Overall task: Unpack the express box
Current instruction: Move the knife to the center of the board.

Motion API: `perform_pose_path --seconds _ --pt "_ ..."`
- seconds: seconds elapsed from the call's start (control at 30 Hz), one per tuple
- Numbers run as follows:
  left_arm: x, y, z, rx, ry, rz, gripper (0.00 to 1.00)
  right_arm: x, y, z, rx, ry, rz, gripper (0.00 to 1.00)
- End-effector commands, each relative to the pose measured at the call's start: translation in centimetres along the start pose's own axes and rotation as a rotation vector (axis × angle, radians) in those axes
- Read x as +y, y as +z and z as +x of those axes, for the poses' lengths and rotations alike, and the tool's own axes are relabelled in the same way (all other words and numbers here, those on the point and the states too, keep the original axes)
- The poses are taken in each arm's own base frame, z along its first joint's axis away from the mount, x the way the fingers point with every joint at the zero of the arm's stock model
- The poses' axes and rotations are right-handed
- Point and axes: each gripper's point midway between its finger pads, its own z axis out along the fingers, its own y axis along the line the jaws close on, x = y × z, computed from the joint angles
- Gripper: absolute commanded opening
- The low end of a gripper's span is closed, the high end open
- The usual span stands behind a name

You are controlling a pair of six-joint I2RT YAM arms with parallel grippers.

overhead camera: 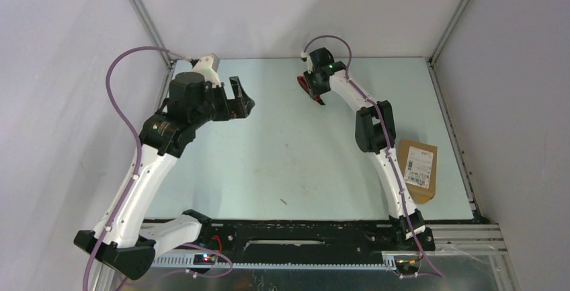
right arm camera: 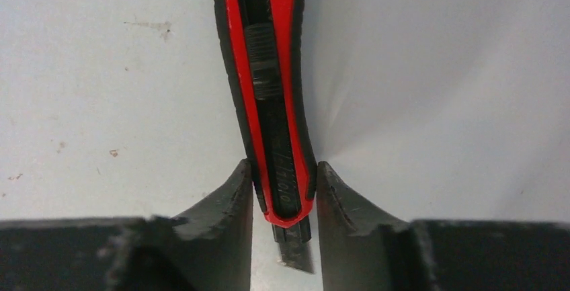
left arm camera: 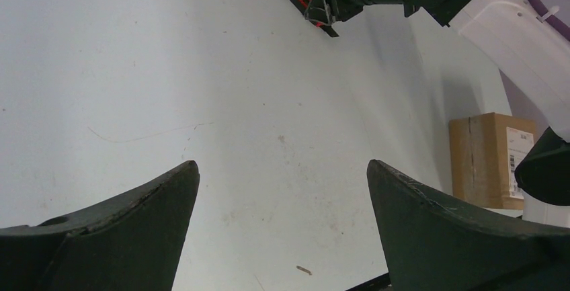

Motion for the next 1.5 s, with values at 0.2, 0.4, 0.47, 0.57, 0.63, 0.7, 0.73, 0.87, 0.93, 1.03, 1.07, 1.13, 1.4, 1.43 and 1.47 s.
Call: perform_pose_path --seconds 0.2,0.4,0.47,0.57,0.63,0.7,0.73,0.87,0.93,1.03,1.07,1.13,1.4,1.43,1.47 --pt "-1.3 -1.7 -1.7 -0.079 -0.023 0.070 0.98 1.7 -6.3 3.8 0.056 0.165 0.150 0.00" --pt "-1.2 -1.1 0.6 -0.058 -0.061 0.099 0.98 3.4 -12.9 10.9 0.058 0.360 0.187 0.00" --pt "-1.4 -0.6 1.3 -0.043 -0.078 0.119 0.98 4.0 -14.0 13.9 0.087 0.384 0.223 0.00" --pt "-1.9 0.0 2.0 -0.028 -0.102 0.154 0.98 5.8 -15.0 17.5 0.122 0.384 0.242 0.04" --pt "-1.9 0.2 2.4 -0.021 -0.110 0.162 0.98 6.5 -15.6 19.0 0.121 0.375 0.259 0.31" --pt "-2.0 0.6 2.7 -0.013 -0.117 0.168 0.98 7.2 -16.5 18.9 0.099 0.391 0.233 0.55" --pt "-2.1 0.9 3.0 -0.004 -0.122 0.175 0.98 7.3 -17.6 18.0 0.066 0.405 0.218 0.63" --pt "-4.2 3.0 4.1 0.049 -0.136 0.224 0.98 5.2 -23.8 15.0 -0.099 0.464 0.257 0.83" --pt "-6.3 4.2 4.4 0.067 -0.159 0.272 0.98 2.6 -27.3 14.6 -0.168 0.511 0.325 0.86" --pt "-10.5 6.3 4.6 0.107 -0.209 0.381 0.98 -3.0 -32.2 16.0 -0.231 0.635 0.466 0.88" --pt "-11.8 7.0 4.7 0.122 -0.207 0.405 0.98 -4.8 -33.6 16.8 -0.247 0.671 0.516 0.89" --pt "-14.6 8.0 5.3 0.163 -0.192 0.452 0.98 -7.9 -36.5 18.5 -0.286 0.744 0.612 0.92" --pt "-21.9 11.8 9.3 0.337 -0.147 0.577 0.98 -14.6 -38.6 25.9 -0.342 1.119 0.671 0.97" --pt "-22.5 12.1 9.7 0.353 -0.141 0.585 0.98 -15.2 -38.4 26.8 -0.348 1.169 0.670 0.98" --pt "-23.0 12.4 10.1 0.364 -0.133 0.592 0.98 -16.0 -38.2 27.3 -0.371 1.205 0.667 0.98"
